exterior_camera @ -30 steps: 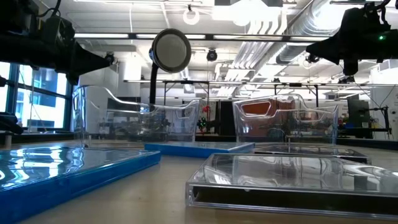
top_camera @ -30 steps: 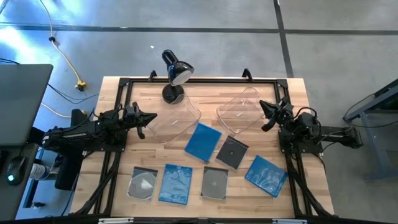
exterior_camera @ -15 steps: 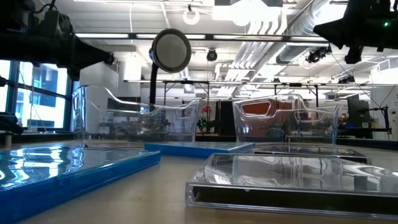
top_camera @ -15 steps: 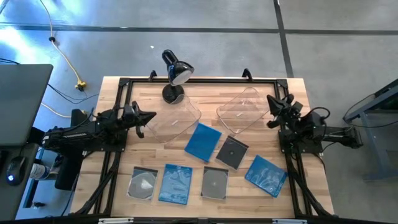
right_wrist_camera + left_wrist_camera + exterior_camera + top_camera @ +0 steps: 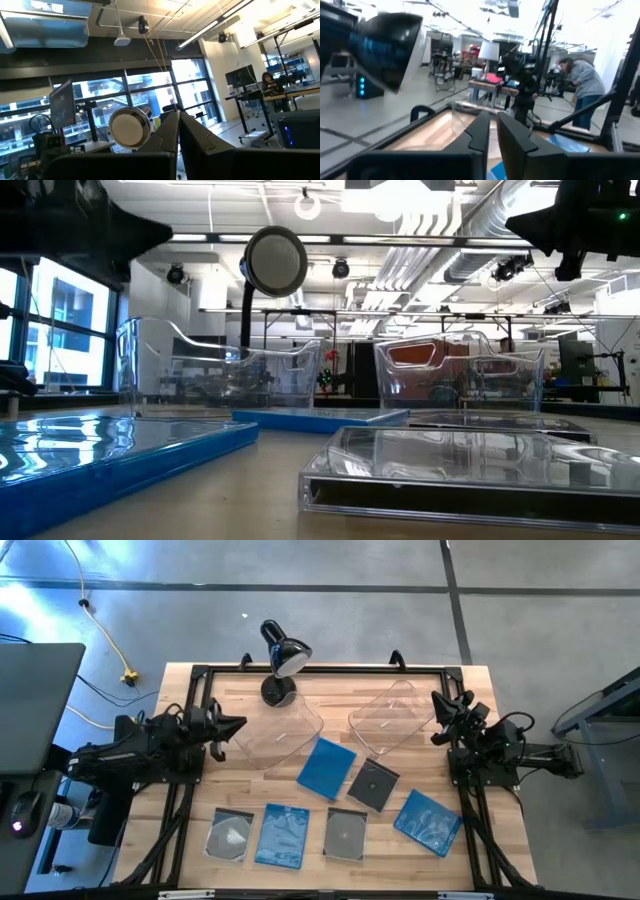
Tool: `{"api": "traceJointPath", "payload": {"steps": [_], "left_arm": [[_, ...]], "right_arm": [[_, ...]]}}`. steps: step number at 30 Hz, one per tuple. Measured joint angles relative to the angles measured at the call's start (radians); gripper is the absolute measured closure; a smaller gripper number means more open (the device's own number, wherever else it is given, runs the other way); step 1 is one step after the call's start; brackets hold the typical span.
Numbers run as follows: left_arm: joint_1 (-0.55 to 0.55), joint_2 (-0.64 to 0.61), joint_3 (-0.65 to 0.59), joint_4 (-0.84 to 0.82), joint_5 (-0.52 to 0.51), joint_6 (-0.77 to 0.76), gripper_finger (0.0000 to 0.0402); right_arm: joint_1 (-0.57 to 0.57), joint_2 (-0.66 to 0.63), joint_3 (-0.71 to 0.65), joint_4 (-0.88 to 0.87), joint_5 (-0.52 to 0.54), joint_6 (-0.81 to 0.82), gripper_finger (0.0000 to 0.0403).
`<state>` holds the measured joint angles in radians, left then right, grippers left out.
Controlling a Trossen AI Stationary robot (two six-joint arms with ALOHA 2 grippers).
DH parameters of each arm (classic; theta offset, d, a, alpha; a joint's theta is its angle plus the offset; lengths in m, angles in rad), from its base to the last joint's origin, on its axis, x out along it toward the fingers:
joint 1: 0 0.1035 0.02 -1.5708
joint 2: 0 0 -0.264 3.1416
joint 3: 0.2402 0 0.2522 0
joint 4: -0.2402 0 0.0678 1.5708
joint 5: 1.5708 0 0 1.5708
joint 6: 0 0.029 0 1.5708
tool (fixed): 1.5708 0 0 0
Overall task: Pick & place jewel cases by type
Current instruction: Put the bottom left blue CD case into the right transparent bin
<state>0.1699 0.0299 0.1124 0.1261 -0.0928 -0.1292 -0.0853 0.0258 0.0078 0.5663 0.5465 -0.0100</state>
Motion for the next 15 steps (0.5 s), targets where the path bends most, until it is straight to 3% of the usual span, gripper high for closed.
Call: {"api": "traceJointPath", "payload": {"steps": [4, 8, 12, 15], "left_arm": [[0.000, 0.000, 0.037, -0.057, 0.000, 0.001, 0.0328], [0.000, 0.001, 0.076, -0.133, -0.002, -0.002, 0.0304], [0.000, 0.023, 0.146, -0.219, -0.003, -0.002, 0.0295], [0.000, 0.077, 0.211, -0.274, -0.004, 0.015, 0.0294]], "right_arm": [[0.000, 0.000, 0.000, 0.000, -0.016, -0.027, 0.0402], [0.000, 0.000, 0.002, -0.003, -0.103, -0.056, 0.0402], [0.000, 0.000, 0.008, -0.008, -0.181, -0.069, 0.0402], [0.000, 0.006, 0.008, -0.041, -0.166, -0.087, 0.0402]]}}
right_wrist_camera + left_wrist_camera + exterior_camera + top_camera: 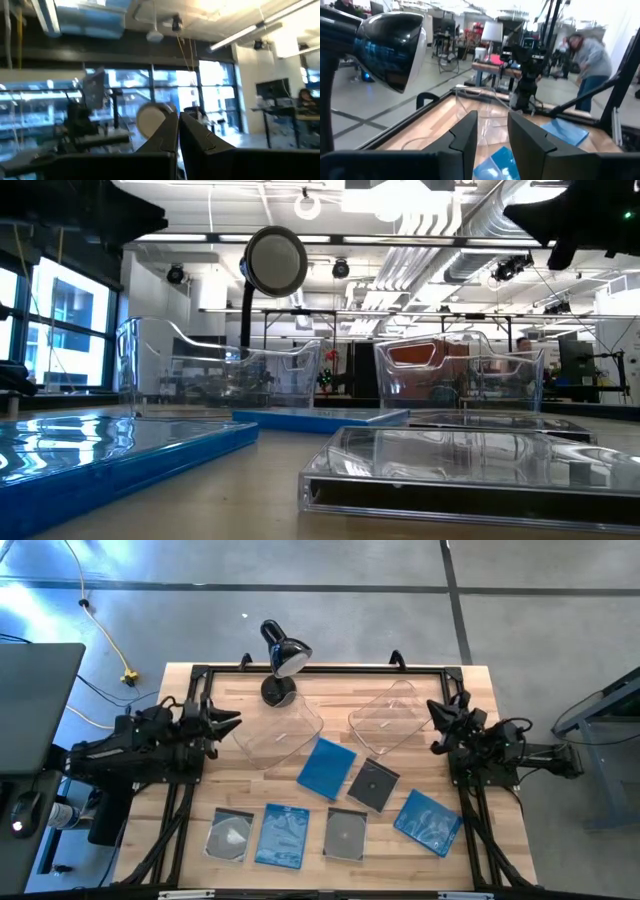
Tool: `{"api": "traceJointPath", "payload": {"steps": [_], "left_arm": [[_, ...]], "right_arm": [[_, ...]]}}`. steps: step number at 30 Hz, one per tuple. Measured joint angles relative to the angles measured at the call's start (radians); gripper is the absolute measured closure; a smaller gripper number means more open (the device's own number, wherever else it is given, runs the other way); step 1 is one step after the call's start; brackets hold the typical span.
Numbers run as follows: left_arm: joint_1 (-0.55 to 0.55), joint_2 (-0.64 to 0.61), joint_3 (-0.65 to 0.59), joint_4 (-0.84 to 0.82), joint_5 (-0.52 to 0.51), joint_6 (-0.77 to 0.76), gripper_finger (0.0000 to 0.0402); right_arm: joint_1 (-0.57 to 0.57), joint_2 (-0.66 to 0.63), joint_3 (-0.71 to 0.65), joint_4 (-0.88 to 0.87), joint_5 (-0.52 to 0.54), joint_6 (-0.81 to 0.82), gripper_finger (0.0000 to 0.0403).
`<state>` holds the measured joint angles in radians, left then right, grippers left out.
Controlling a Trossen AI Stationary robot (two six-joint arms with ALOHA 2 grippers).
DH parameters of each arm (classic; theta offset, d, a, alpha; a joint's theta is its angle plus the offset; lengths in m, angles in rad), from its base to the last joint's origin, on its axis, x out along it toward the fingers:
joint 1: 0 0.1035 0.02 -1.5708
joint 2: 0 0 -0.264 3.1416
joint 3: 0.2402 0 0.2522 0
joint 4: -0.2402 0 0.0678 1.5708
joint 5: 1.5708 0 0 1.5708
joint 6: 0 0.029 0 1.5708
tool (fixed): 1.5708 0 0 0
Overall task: Pick & place jewel cases by type
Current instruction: Put the bottom left blue CD case into the right transparent bin
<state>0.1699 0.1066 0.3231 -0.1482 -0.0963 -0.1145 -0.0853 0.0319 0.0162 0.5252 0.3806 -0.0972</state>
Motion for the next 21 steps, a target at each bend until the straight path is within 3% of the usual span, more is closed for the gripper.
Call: {"api": "traceJointPath", "payload": {"steps": [7, 13, 21], "left_arm": [[0.000, 0.183, 0.203, -0.172, -0.003, 0.071, 0.0294], [0.000, 0.283, 0.380, -0.341, -0.069, 0.121, 0.0294], [0.000, 0.295, 0.423, -0.385, -0.106, 0.137, 0.0294]], "right_arm": [[0.000, 0.049, 0.001, -0.053, 0.217, 0.009, 0.0402], [0.000, 0.066, 0.007, -0.054, 0.159, 0.005, 0.0402], [0.000, 0.066, 0.015, -0.067, 0.122, -0.014, 0.0402]]}}
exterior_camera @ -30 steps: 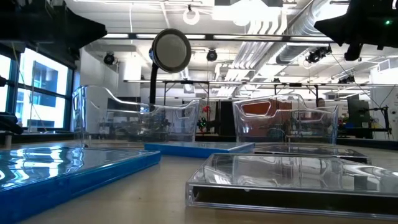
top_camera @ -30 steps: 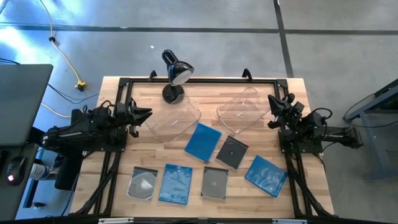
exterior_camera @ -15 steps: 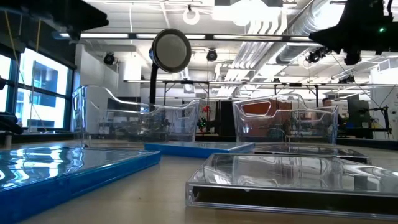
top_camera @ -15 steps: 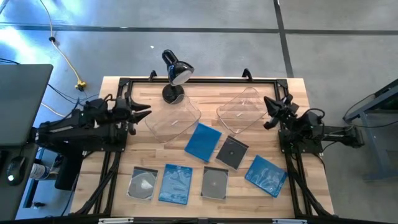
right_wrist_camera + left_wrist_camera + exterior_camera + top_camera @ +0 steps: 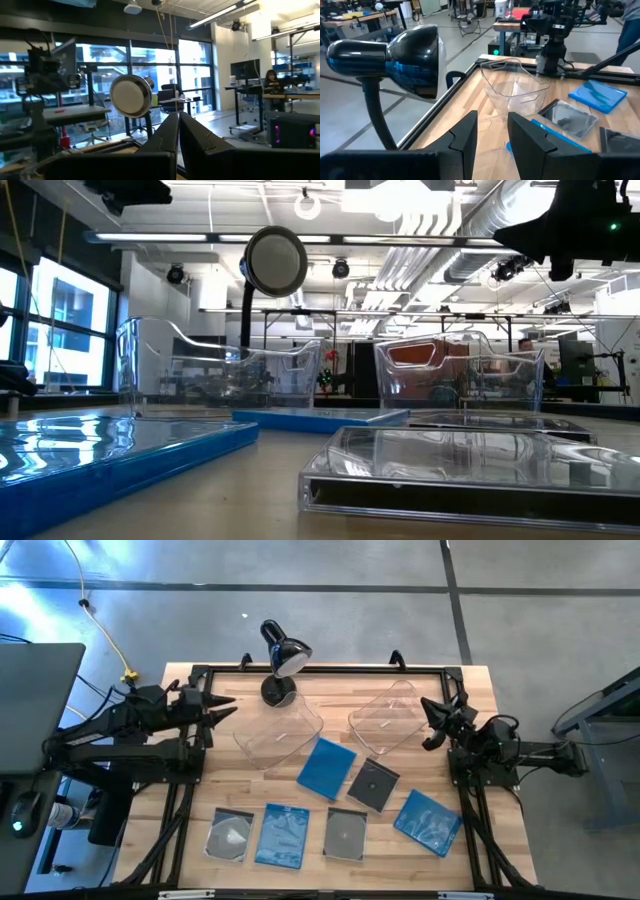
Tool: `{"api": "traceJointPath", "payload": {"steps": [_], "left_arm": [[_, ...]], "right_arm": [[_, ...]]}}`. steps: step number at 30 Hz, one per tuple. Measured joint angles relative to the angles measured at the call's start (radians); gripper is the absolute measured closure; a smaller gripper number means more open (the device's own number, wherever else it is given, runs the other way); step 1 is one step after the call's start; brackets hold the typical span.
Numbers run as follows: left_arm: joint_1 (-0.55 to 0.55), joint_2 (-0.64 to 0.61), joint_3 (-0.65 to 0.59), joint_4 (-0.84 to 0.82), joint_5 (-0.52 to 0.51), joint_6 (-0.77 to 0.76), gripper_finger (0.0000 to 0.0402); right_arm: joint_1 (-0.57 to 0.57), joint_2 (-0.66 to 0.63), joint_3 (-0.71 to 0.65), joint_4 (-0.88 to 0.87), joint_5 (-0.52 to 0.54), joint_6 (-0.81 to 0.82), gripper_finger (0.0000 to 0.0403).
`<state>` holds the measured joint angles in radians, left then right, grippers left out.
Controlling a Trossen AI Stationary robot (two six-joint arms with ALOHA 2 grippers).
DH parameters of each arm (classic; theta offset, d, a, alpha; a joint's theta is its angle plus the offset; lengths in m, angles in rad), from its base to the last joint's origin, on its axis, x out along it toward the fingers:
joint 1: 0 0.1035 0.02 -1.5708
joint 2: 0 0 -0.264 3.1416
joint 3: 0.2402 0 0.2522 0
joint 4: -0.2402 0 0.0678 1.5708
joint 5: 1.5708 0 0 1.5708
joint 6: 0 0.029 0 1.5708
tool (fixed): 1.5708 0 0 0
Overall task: Pick & place jewel cases by type
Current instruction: Put the bottom left blue CD case into the right transparent bin
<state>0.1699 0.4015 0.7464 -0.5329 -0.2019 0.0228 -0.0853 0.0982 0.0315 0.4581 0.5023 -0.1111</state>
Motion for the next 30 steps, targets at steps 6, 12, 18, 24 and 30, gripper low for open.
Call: {"api": "traceJointPath", "payload": {"steps": [6, 12, 18, 24, 30], "left_arm": [[0.000, 0.000, 0.000, -0.002, -0.003, 0.000, 0.0294], [0.000, 0.000, 0.000, -0.002, -0.002, 0.000, 0.0294], [0.000, 0.000, 0.000, -0.002, -0.002, -0.001, 0.0294], [0.000, 0.000, 0.000, -0.001, -0.002, -0.001, 0.0294], [0.000, 0.000, 0.000, -0.001, 0.001, -0.001, 0.0294]], "right_arm": [[0.000, 0.000, 0.000, -0.013, 0.009, -0.003, 0.0402], [0.000, 0.000, 0.000, -0.014, -0.011, -0.021, 0.0402], [0.001, 0.000, 0.001, -0.027, -0.187, -0.095, 0.0402], [0.000, 0.000, 0.001, -0.023, -0.181, -0.114, 0.0403], [0.000, 0.000, 0.001, -0.010, -0.184, -0.117, 0.0403]]}}
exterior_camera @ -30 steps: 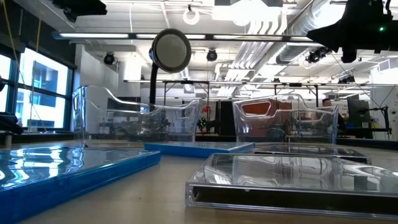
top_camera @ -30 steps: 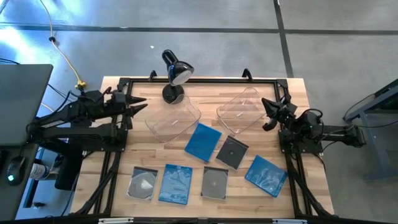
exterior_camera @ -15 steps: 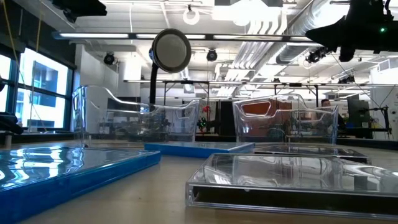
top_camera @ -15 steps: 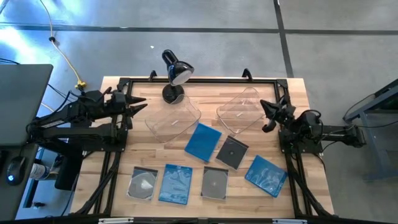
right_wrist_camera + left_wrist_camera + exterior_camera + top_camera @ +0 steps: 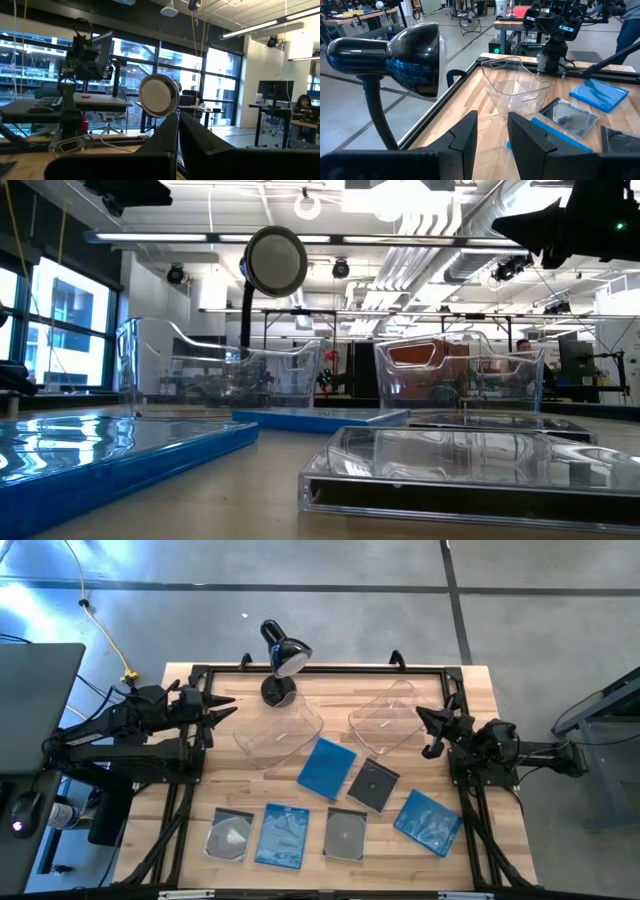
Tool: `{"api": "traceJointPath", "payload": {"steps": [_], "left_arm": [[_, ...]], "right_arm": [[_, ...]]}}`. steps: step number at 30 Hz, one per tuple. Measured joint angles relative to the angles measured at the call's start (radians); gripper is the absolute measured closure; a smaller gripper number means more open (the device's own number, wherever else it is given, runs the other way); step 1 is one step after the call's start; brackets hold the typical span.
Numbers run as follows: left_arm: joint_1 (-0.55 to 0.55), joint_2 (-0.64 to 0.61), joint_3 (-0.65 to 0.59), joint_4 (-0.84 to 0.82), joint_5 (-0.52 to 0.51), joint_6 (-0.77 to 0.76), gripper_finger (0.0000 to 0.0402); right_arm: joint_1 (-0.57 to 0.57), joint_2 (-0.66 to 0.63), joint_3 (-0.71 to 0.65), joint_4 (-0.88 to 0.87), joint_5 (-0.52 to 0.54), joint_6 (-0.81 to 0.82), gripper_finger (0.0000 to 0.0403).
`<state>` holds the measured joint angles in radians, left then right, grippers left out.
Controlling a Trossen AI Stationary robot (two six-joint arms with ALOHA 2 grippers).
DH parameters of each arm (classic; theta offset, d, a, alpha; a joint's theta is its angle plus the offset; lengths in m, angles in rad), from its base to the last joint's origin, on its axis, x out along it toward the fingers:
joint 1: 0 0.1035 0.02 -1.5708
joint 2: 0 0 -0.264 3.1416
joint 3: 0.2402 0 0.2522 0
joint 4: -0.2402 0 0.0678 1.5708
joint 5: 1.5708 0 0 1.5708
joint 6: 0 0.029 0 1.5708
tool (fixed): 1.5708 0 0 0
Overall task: Pick & place jewel cases by type
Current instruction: Put the bottom left blue CD case into the right transparent bin
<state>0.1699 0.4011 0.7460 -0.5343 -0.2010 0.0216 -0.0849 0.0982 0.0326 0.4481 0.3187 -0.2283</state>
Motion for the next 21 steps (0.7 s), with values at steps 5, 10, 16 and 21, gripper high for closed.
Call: {"api": "traceJointPath", "payload": {"steps": [5, 10, 16, 21], "left_arm": [[0.000, 0.000, 0.000, 0.000, 0.000, 0.000, 0.0294], [0.000, 0.000, 0.000, 0.000, 0.000, 0.000, 0.0294], [0.000, 0.000, 0.000, 0.000, -0.001, 0.000, 0.0294], [0.000, 0.000, -0.001, 0.000, -0.001, 0.000, 0.0294]], "right_arm": [[0.000, 0.000, 0.000, 0.005, 0.014, -0.001, 0.0403], [0.000, 0.000, 0.000, 0.001, 0.088, 0.000, 0.0403], [0.000, 0.000, 0.000, -0.003, 0.160, 0.015, 0.0402], [0.000, 0.000, 0.000, -0.002, 0.162, 0.018, 0.0402]]}}
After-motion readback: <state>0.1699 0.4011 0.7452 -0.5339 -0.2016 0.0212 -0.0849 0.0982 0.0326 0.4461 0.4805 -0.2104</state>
